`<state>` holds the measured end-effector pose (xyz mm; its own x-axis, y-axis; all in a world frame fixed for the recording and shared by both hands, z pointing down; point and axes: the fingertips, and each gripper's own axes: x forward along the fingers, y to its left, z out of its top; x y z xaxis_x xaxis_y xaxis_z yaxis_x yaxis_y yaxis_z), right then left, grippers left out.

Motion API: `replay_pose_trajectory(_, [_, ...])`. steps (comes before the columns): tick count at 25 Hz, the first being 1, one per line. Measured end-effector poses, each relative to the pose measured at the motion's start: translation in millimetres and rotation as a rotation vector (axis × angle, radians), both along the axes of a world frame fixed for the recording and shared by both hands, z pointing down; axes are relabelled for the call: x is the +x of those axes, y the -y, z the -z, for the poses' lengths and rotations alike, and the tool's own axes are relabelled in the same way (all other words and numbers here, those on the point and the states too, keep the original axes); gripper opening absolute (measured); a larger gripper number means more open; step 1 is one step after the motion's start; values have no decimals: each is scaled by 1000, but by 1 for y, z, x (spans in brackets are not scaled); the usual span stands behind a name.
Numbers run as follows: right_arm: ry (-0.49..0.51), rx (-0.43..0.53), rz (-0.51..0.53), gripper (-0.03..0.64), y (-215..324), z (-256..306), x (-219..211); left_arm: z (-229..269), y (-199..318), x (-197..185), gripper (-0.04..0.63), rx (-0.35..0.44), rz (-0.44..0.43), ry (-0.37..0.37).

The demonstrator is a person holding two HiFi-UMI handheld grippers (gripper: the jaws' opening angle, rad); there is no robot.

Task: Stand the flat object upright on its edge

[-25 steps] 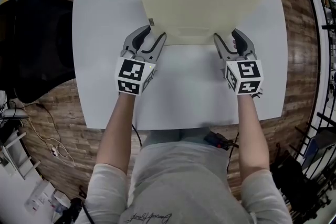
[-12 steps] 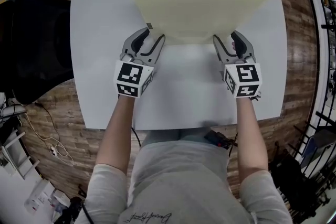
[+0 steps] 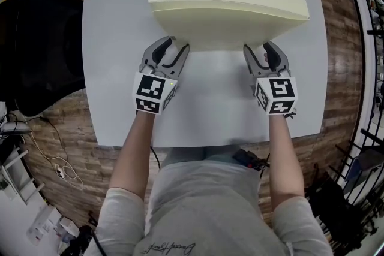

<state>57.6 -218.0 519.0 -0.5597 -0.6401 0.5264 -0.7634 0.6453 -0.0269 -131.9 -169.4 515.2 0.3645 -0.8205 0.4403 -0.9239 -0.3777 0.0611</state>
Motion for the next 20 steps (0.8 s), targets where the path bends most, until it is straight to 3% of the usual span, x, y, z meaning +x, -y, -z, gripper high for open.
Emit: replay_pose_trajectory(20, [2,-5,11,239,-5,-7,3,-6,-5,2,176,-32,-10,16])
